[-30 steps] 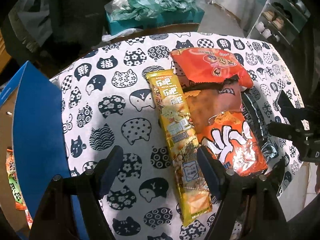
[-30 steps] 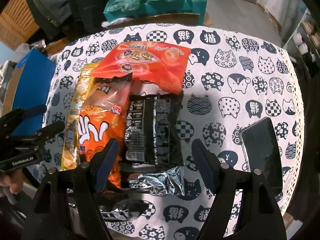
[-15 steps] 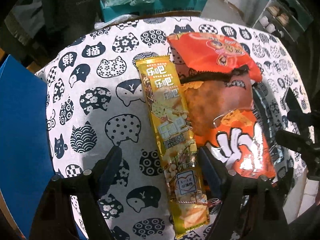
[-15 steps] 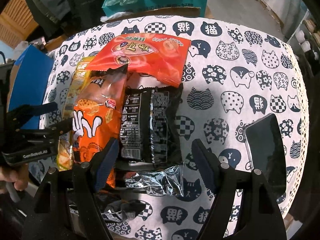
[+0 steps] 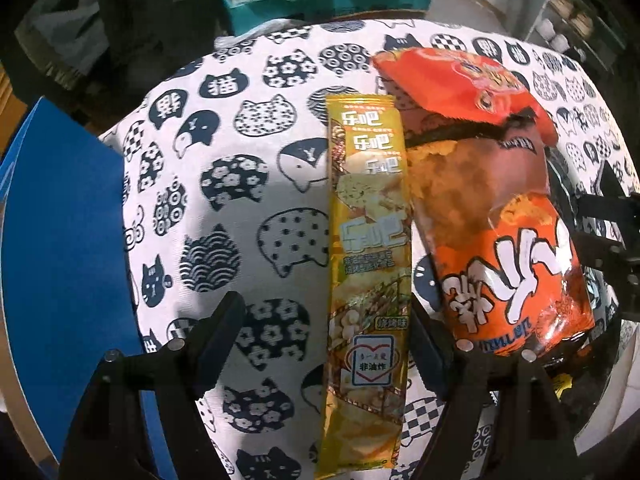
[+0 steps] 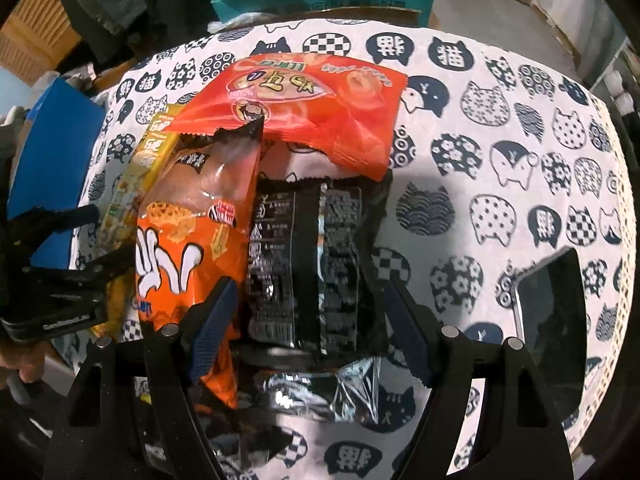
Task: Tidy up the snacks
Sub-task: 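Grasp the long yellow stick snack with left gripper while right grasps black bag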
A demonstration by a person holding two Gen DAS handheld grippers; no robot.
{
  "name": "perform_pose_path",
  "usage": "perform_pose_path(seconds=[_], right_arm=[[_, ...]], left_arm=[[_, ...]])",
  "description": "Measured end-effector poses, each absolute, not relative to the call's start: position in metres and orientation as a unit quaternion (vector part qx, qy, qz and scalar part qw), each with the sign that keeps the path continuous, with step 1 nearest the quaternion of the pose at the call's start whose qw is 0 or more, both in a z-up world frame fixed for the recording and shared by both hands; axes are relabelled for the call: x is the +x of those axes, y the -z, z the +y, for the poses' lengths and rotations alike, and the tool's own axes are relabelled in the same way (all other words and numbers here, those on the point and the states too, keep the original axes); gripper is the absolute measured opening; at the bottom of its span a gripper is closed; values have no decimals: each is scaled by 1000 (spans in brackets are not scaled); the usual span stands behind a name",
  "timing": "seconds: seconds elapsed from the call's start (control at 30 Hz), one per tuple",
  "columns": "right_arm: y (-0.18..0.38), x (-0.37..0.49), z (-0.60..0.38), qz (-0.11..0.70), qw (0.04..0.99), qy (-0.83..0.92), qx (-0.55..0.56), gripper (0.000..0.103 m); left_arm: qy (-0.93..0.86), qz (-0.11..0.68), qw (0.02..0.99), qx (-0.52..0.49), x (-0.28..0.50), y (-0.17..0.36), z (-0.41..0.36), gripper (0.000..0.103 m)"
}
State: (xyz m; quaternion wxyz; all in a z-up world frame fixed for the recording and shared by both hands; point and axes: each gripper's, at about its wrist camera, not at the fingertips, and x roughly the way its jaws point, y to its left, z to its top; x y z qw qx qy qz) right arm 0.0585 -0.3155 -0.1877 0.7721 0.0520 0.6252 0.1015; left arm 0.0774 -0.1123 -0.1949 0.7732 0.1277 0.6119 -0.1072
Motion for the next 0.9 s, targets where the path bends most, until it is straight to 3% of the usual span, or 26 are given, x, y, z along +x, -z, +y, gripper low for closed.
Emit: perform_pose_path(seconds=[0.77, 0.83, 0.9], right_arm=[[217, 76, -333, 644, 762, -65, 33, 77], [219, 76, -327, 642, 764, -60, 16, 77], [222, 75, -320, 643, 764, -62, 10, 77]], left_arm=[[117, 592, 783, 149, 91, 202, -127, 80], [118, 588, 785, 156, 88, 202, -129, 76], [108, 581, 787, 178, 83, 201, -134, 60]])
